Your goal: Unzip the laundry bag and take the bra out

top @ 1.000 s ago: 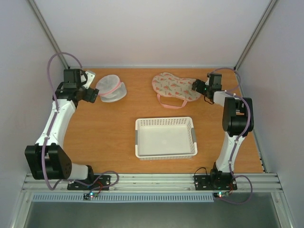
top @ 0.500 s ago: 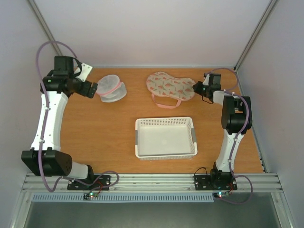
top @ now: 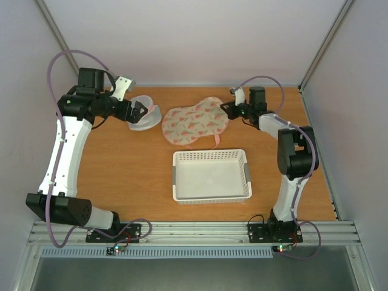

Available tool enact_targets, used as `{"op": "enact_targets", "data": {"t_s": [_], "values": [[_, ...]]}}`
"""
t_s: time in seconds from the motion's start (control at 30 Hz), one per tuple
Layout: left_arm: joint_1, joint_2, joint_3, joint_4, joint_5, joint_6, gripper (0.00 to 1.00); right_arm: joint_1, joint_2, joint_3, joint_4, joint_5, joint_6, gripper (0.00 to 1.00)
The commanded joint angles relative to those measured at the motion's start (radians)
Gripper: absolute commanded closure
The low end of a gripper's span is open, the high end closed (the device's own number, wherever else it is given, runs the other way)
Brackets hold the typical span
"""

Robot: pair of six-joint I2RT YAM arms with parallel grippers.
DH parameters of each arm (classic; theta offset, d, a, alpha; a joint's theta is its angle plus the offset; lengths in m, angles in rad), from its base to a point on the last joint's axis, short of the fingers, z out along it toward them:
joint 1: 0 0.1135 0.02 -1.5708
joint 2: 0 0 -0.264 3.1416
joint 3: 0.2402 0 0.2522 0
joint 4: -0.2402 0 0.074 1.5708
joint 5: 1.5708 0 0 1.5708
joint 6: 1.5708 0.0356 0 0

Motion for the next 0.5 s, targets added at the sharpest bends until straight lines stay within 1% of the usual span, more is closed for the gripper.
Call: {"op": "enact_targets", "data": {"t_s": [0.0,0.1,0.27,0.4,0.47], "values": [[0.003,0.001,0.004,0.067,-0.004,0.005,0.01,0.082,-0.175,-0.031,0.204,-0.172,-0.227,0.99],[0.003,0.003,-0.012,0.057,-0.019,0.021,0.01,0.116,-0.208,-0.018,0.267,-0.186,-0.272,0.99],[0.004,0.01,0.037,-0.009,0.02,0.096,0.01,0.163,-0.251,0.038,0.281,-0.261,-0.345,0.99],[0.002,0.013,0.103,-0.077,0.08,0.205,0.02,0.209,-0.328,0.013,0.27,-0.321,-0.467,0.99],[-0.005,0.017,0.133,-0.121,0.111,0.29,0.04,0.221,-0.366,-0.009,0.27,-0.354,-0.511,0.99]]}}
